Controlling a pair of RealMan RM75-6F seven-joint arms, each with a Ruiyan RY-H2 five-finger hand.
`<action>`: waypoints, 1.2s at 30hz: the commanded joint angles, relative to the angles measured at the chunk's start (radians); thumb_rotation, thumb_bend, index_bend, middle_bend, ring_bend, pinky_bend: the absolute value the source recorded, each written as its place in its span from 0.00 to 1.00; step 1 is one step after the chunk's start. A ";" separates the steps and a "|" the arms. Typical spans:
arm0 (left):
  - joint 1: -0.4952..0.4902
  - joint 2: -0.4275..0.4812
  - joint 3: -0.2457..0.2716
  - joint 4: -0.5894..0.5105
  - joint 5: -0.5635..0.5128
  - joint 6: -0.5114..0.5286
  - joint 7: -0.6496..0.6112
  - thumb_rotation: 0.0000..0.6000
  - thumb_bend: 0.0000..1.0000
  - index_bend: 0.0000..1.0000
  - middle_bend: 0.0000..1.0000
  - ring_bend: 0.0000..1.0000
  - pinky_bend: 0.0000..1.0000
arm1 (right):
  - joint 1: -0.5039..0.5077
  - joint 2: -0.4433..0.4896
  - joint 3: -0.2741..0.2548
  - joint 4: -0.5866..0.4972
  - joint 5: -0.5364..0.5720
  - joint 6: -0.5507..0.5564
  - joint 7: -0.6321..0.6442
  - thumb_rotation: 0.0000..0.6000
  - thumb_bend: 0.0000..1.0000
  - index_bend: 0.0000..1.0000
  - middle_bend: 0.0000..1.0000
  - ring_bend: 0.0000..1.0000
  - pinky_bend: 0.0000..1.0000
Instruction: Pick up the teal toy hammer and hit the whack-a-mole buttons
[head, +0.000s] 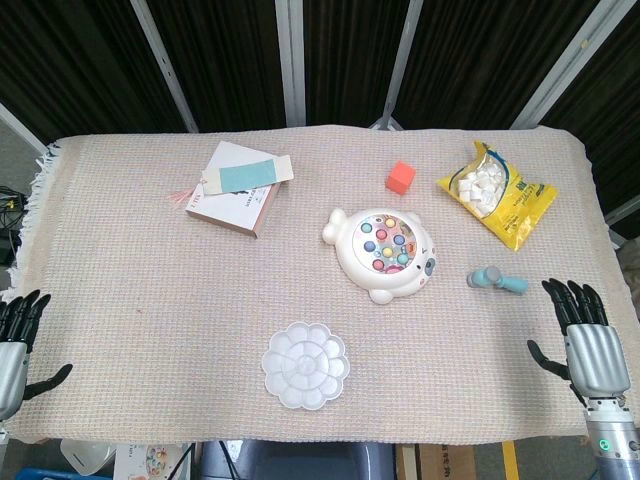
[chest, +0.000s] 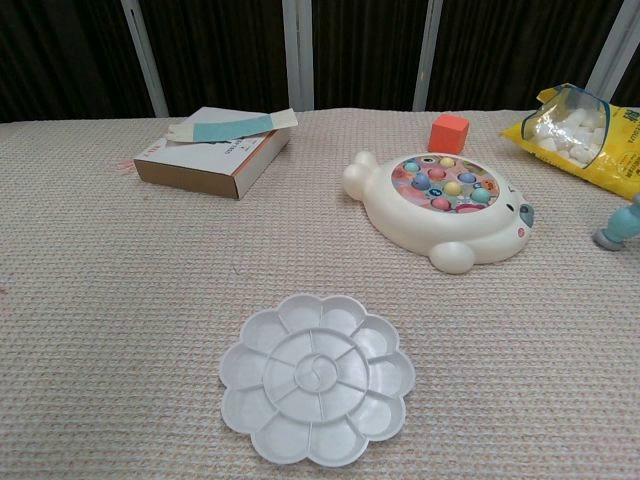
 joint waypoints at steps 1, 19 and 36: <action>-0.001 0.000 0.000 -0.001 0.002 0.000 0.003 1.00 0.15 0.00 0.00 0.00 0.00 | -0.001 0.000 0.001 -0.001 0.000 0.002 0.000 1.00 0.30 0.10 0.13 0.08 0.00; 0.007 -0.001 0.007 -0.002 0.022 0.013 0.007 1.00 0.15 0.00 0.00 0.00 0.00 | 0.023 0.018 -0.002 0.008 -0.029 -0.025 0.028 1.00 0.30 0.10 0.15 0.08 0.01; -0.010 -0.002 0.007 -0.053 0.028 -0.011 0.078 1.00 0.15 0.00 0.00 0.00 0.00 | 0.317 0.112 0.059 0.150 0.109 -0.564 0.214 1.00 0.30 0.10 0.15 0.08 0.01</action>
